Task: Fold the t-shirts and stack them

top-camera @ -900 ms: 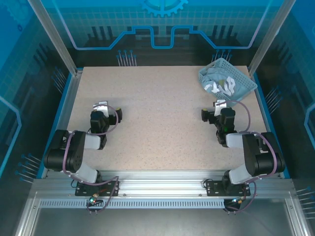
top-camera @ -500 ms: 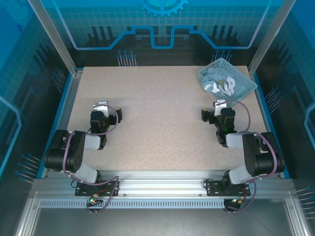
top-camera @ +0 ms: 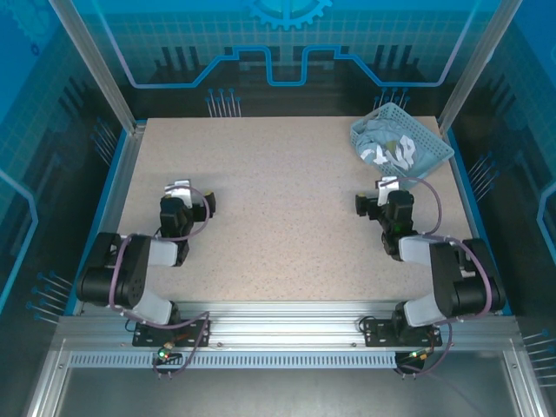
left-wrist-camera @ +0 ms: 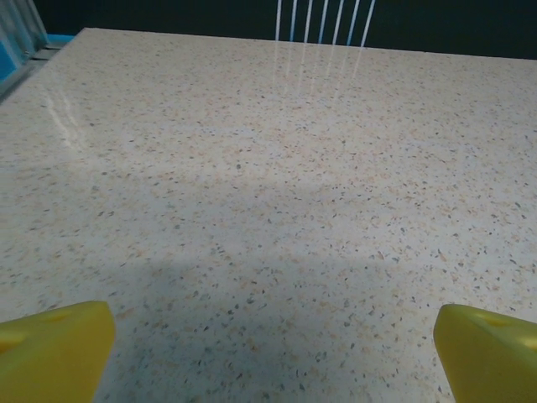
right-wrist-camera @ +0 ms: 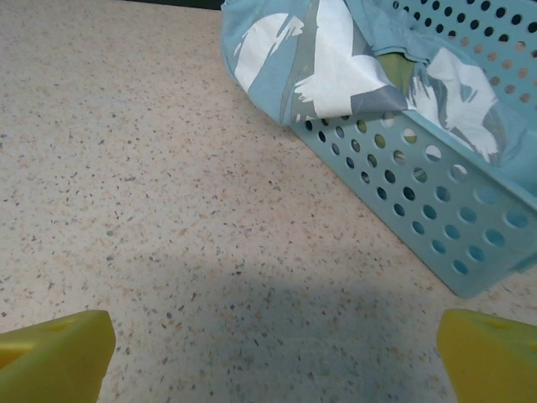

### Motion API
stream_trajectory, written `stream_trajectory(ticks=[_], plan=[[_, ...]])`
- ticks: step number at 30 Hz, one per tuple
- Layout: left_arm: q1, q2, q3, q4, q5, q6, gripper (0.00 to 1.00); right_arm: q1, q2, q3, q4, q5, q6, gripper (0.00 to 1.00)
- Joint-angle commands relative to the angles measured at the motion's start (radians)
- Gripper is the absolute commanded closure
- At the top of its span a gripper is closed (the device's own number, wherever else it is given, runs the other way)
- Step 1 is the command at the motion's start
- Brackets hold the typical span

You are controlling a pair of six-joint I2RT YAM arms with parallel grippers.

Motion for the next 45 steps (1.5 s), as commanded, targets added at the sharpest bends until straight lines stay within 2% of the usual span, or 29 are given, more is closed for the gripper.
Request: stream_trajectory(ticks=[1,3,4,5,6,7,8,9,10,12,16,20,23,31,34,38,40,45], plan=[[-0.100,-0.206,0.012,-0.086,-0.201,0.072,0.01,0.088,-0.216,0.123,-0.199,0.168,-0.006,0.00],[-0.136,-0.315,0.089,-0.191,-0.272,0.047,0.01,0.089,-0.316,0.285,-0.461,0.237,0.193,0.00],[-0.142,-0.358,0.173,-0.325,-0.315,-0.054,0.01,0.055,-0.327,0.425,-0.699,0.203,0.350,0.00],[-0.134,-0.400,0.296,-0.607,-0.296,-0.208,0.01,0.021,-0.310,0.584,-0.940,0.155,0.464,0.00],[-0.126,-0.416,0.400,-0.846,-0.283,-0.332,0.01,0.000,-0.278,0.664,-1.055,0.200,0.584,0.00],[-0.107,-0.406,0.472,-0.980,-0.285,-0.470,0.01,-0.053,-0.235,0.721,-1.086,0.130,0.610,0.00],[-0.047,-0.377,0.495,-0.980,-0.138,-0.581,0.01,-0.104,-0.181,0.776,-1.099,-0.003,0.611,0.00],[0.013,-0.344,0.520,-0.973,0.008,-0.671,0.01,-0.132,-0.126,0.835,-1.143,-0.048,0.634,0.05],[0.039,-0.293,0.569,-0.987,0.111,-0.746,0.01,-0.145,-0.058,0.927,-1.228,-0.042,0.662,0.08],[0.007,-0.204,0.700,-1.074,0.170,-0.743,0.01,-0.171,0.081,1.095,-1.352,-0.059,0.666,0.16],[-0.107,-0.070,0.933,-1.207,0.257,-0.634,0.01,-0.216,0.366,1.395,-1.508,-0.173,0.641,0.20],[-0.189,-0.021,0.978,-1.168,0.373,-0.651,0.02,-0.247,0.582,1.534,-1.523,-0.247,0.617,0.25],[-0.244,-0.015,0.976,-1.145,0.414,-0.653,0.05,-0.266,0.701,1.589,-1.499,-0.285,0.614,0.27],[-0.306,-0.069,0.922,-1.177,0.430,-0.654,0.09,-0.286,1.003,1.794,-1.453,-0.379,0.652,0.30],[-0.308,-0.098,0.909,-1.197,0.424,-0.654,0.10,-0.290,1.071,1.842,-1.446,-0.401,0.695,0.31],[-0.308,-0.125,0.898,-1.209,0.416,-0.648,0.10,-0.290,1.127,1.858,-1.445,-0.419,0.756,0.38],[-0.308,-0.132,0.899,-1.216,0.411,-0.648,0.11,-0.290,1.139,1.845,-1.434,-0.420,0.770,0.46],[-0.308,-0.142,0.897,-1.218,0.407,-0.654,0.11,-0.292,1.060,1.774,-1.351,-0.392,0.758,0.87]])
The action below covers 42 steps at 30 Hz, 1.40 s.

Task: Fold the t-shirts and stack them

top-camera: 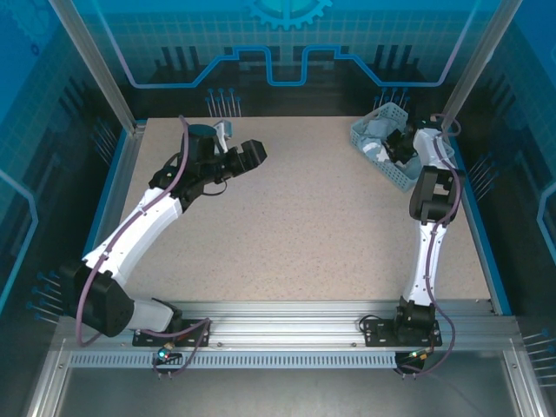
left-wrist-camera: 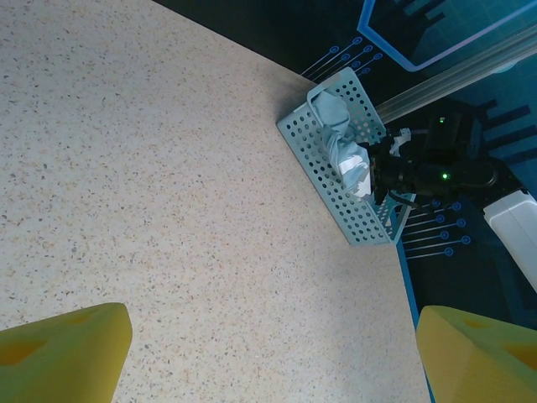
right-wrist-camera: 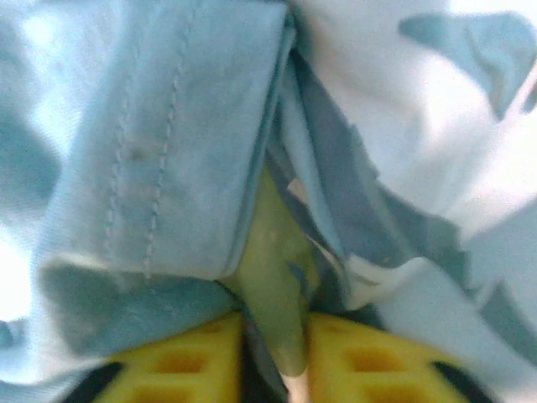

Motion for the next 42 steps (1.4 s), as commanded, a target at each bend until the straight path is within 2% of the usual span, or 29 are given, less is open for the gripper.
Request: stream_trajectory(ticks=[1,3,8,15,21,25,28,29,30,31,32,33,34,38,42], plan=[[-0.005,-0.028,-0.014,-0.029,0.007,-0.008,0.11,-0.010,-0.076,-0.058,0.065,0.018,0.004,0.94],[-0.005,-0.030,-0.018,-0.027,0.004,-0.007,0.11,-0.010,-0.141,-0.074,0.095,0.049,-0.017,1.00],[-0.006,-0.031,-0.035,-0.011,-0.002,-0.015,0.12,-0.010,-0.321,-0.059,0.122,0.092,-0.057,1.00],[-0.006,-0.035,-0.035,-0.048,-0.092,-0.005,0.09,0.060,-0.573,-0.063,0.177,0.026,-0.082,1.00],[-0.005,-0.045,-0.017,-0.116,-0.206,0.002,0.08,0.262,-0.771,-0.107,0.204,-0.026,-0.154,1.00],[-0.005,-0.073,-0.023,-0.150,-0.306,0.004,0.08,0.467,-0.867,-0.190,0.229,-0.026,-0.179,1.00],[-0.005,-0.093,-0.027,-0.179,-0.369,0.004,0.08,0.621,-0.880,-0.247,0.186,0.019,-0.193,1.00],[-0.005,-0.097,-0.026,-0.195,-0.391,0.004,0.08,0.663,-0.874,-0.278,0.169,0.035,-0.187,0.96],[-0.006,-0.102,-0.025,-0.208,-0.406,0.004,0.08,0.691,-0.865,-0.305,0.151,0.038,-0.174,0.83],[-0.005,-0.106,-0.023,-0.223,-0.424,0.005,0.08,0.714,-0.851,-0.337,0.135,0.029,-0.160,0.62],[-0.005,-0.112,-0.022,-0.240,-0.439,0.005,0.08,0.729,-0.836,-0.368,0.126,0.018,-0.154,0.46],[-0.005,-0.116,-0.020,-0.256,-0.450,0.004,0.08,0.737,-0.823,-0.384,0.098,0.020,-0.149,0.35],[-0.004,-0.120,-0.019,-0.275,-0.456,0.006,0.08,0.737,-0.813,-0.403,0.075,0.023,-0.145,0.29],[-0.004,-0.117,-0.027,-0.317,-0.388,0.021,0.09,0.672,-0.840,-0.535,0.076,0.061,-0.132,0.22],[-0.005,-0.067,-0.044,-0.372,-0.279,0.007,0.12,0.527,-0.781,-0.621,0.032,0.045,-0.097,0.30]])
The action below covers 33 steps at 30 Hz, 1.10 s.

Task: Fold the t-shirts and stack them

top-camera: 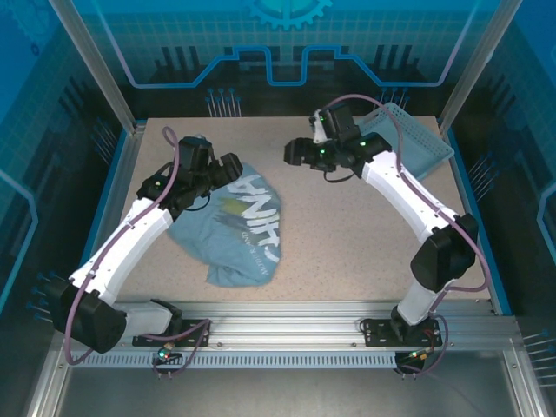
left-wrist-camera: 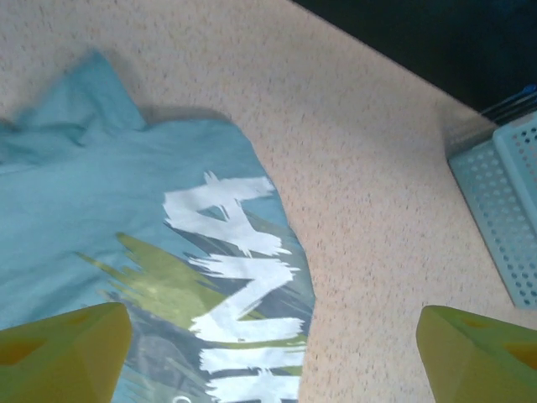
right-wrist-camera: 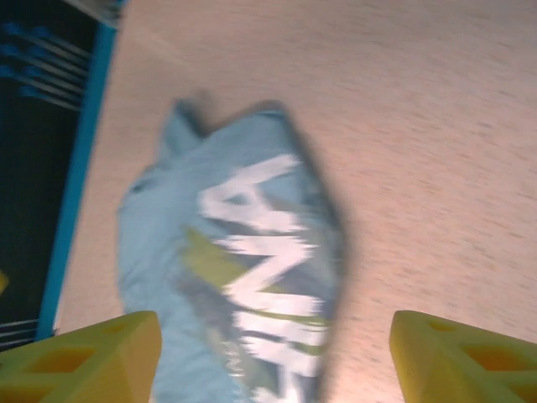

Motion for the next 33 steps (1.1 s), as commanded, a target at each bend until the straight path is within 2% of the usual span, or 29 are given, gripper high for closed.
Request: stream_trajectory(ticks=[1,3,6,13,19,24,26,30,33], plan=[[-0.004,0.045,-0.022,-0.094,0.107,-0.006,0.15,-0.127,0.061,-0.037,-0.054,0.025,0.021,0.33],[-0.004,0.070,-0.039,-0.101,0.148,-0.026,0.21,-0.183,0.121,-0.055,-0.047,0.037,0.014,0.36],[-0.012,0.082,-0.069,-0.093,0.175,-0.059,0.24,-0.260,0.245,-0.021,-0.035,0.027,0.033,0.40],[-0.030,0.077,-0.113,-0.092,0.228,-0.091,0.26,-0.399,0.505,0.190,-0.045,0.004,0.102,0.40],[-0.030,0.042,-0.182,-0.191,0.258,-0.105,0.26,-0.490,0.609,0.331,-0.057,-0.046,0.097,0.40],[-0.039,0.002,-0.244,-0.237,0.320,-0.098,0.25,-0.439,0.570,0.351,-0.057,-0.130,0.037,0.41],[-0.075,0.017,-0.239,-0.253,0.302,-0.057,0.25,-0.402,0.513,0.306,-0.061,-0.125,0.027,0.41],[-0.204,0.123,-0.167,-0.333,0.173,0.000,0.26,-0.324,0.305,0.089,0.006,-0.108,0.058,0.39],[-0.278,0.188,-0.130,-0.436,0.029,-0.032,0.27,-0.241,0.168,-0.039,0.021,-0.083,0.029,0.36]])
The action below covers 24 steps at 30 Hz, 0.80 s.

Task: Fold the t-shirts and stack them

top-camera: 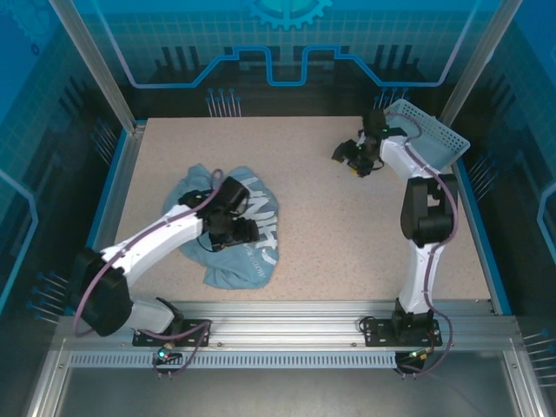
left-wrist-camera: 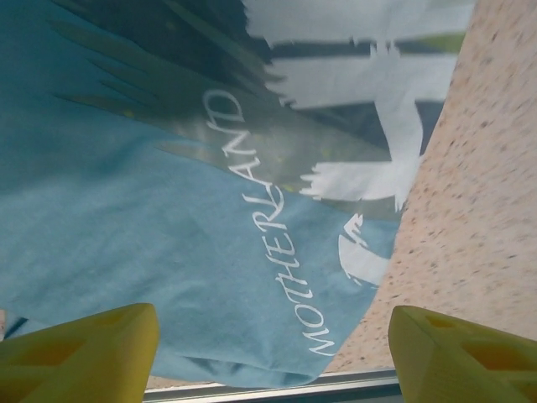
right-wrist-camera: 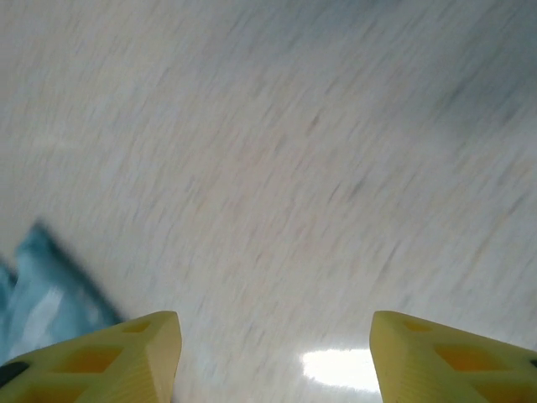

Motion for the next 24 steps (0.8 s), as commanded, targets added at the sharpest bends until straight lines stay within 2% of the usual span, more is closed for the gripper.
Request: stream_trajectory(ticks=[1,5,10,15,21,22,23,24], plan=[[-0.045,0.045,0.029,-0.173,-0.154,-0.030,0.29,0.090,-0.183,-0.100,0.010,0.012,-0.045,0.36],[-0.045,-0.031,-0.048,-0.228,-0.112,-0.132,0.30,0.224,-0.302,-0.247,0.008,0.042,-0.110,0.36],[-0.044,-0.087,-0.118,-0.318,0.010,-0.207,0.31,0.356,-0.364,-0.421,0.071,-0.043,-0.145,0.36],[-0.047,-0.058,-0.201,-0.245,0.081,-0.201,0.30,0.448,-0.352,-0.477,0.054,-0.078,-0.157,0.36],[-0.049,0.085,-0.205,0.008,0.090,-0.248,0.31,0.471,-0.285,-0.514,0.060,-0.126,-0.133,0.35],[-0.050,0.116,-0.196,0.055,0.097,-0.261,0.34,0.470,-0.278,-0.518,0.066,-0.132,-0.124,0.35],[-0.050,0.141,-0.191,0.093,0.103,-0.275,0.42,0.470,-0.273,-0.521,0.075,-0.138,-0.117,0.35],[-0.050,0.163,-0.185,0.132,0.107,-0.286,0.59,0.470,-0.269,-0.523,0.080,-0.143,-0.109,0.35]])
